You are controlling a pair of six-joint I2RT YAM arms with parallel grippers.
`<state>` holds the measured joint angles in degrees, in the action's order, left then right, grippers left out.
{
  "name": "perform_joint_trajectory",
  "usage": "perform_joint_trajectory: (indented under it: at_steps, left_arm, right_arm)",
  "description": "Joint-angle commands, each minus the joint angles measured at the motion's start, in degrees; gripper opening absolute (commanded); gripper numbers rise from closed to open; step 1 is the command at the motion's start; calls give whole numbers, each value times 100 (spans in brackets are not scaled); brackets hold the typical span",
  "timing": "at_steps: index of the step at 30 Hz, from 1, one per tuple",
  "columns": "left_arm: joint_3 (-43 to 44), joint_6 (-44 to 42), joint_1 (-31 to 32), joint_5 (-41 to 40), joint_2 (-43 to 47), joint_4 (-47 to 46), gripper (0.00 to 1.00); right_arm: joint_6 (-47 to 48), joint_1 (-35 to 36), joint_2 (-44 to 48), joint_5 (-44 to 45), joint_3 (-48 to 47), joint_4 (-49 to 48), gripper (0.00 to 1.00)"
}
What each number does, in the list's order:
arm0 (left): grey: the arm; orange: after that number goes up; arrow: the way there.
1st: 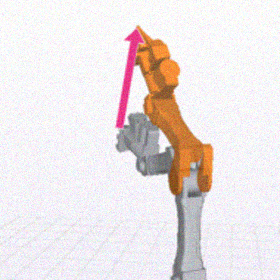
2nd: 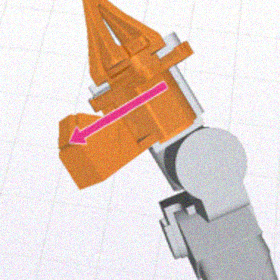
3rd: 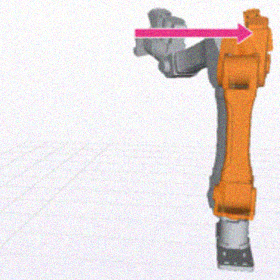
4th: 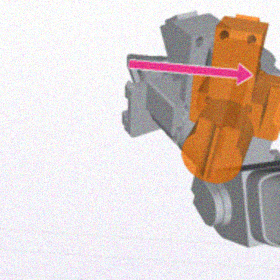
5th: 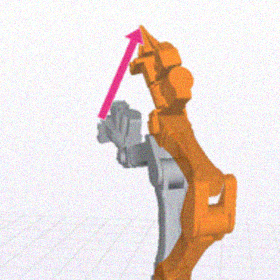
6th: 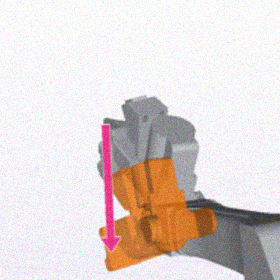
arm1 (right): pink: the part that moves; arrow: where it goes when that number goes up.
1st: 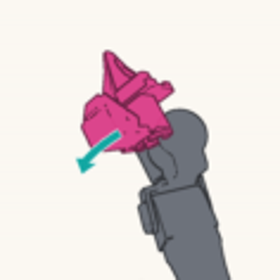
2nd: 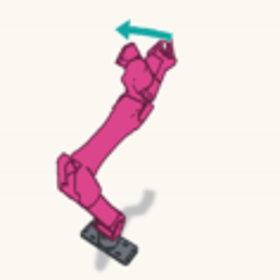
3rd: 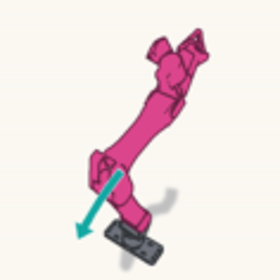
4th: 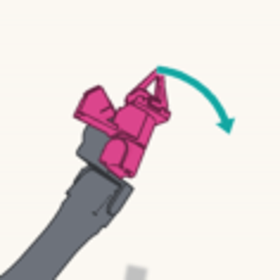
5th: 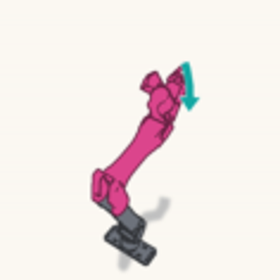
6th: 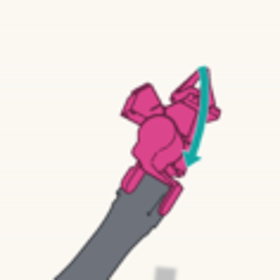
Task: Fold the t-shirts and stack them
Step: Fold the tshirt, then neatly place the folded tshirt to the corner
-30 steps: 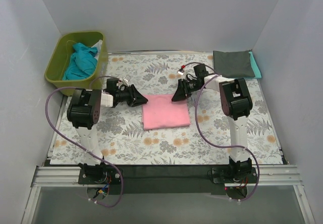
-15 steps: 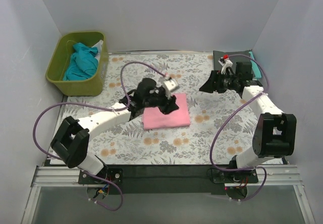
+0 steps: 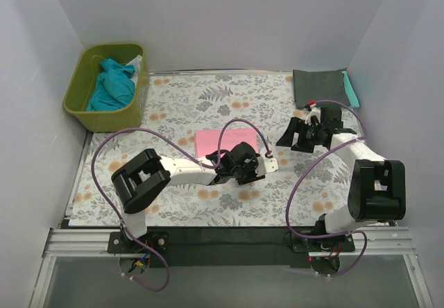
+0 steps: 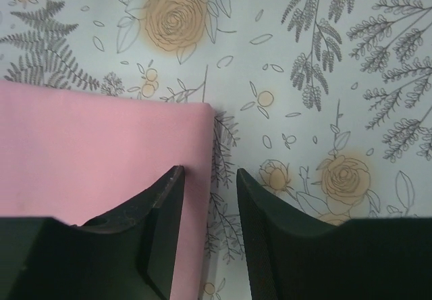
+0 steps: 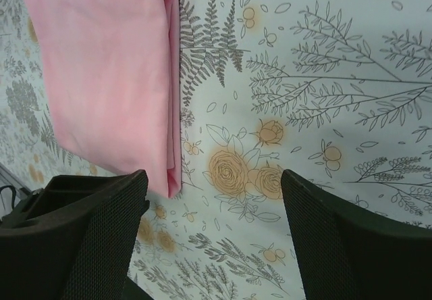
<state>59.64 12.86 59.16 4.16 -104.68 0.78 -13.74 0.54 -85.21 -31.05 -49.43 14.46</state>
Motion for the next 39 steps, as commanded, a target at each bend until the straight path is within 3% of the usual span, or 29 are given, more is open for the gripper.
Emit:
perform_joint_trajectory:
  at_steps: [1, 7, 10, 17, 23, 28, 35, 39]
  left_arm:
    - [171, -363, -1, -241, -69, -473, 35]
    - [22, -320, -9, -214, -175, -737, 15]
    - [162, 39, -88, 5, -245, -562, 12]
    - [127, 41, -115, 418, 0, -447, 29]
    - [197, -47, -115, 550, -122, -412, 30]
    - [83, 251, -220, 462, -193, -833, 12]
    - [276, 568, -545, 647, -210, -833, 0]
    - [356, 840, -764, 779, -140, -912, 0]
  right_arm:
    - [-647, -1, 5, -120, 293, -513, 73]
    - [-1235, -1, -522, -647, 512, -1258, 73]
    - [-1534, 8, -830, -841, 618, -1734, 75]
    - [-1659, -1, -1244, -1052, 575, -1947, 75]
    - [-1755, 8, -1147, -1000, 829, -2245, 76]
    - [-1939, 8, -1331, -1000, 970, -2447, 79]
    - [-2150, -1, -1630, -1123, 900, -2737, 80]
    - [-2273, 8, -1631, -1105, 953, -2869, 80]
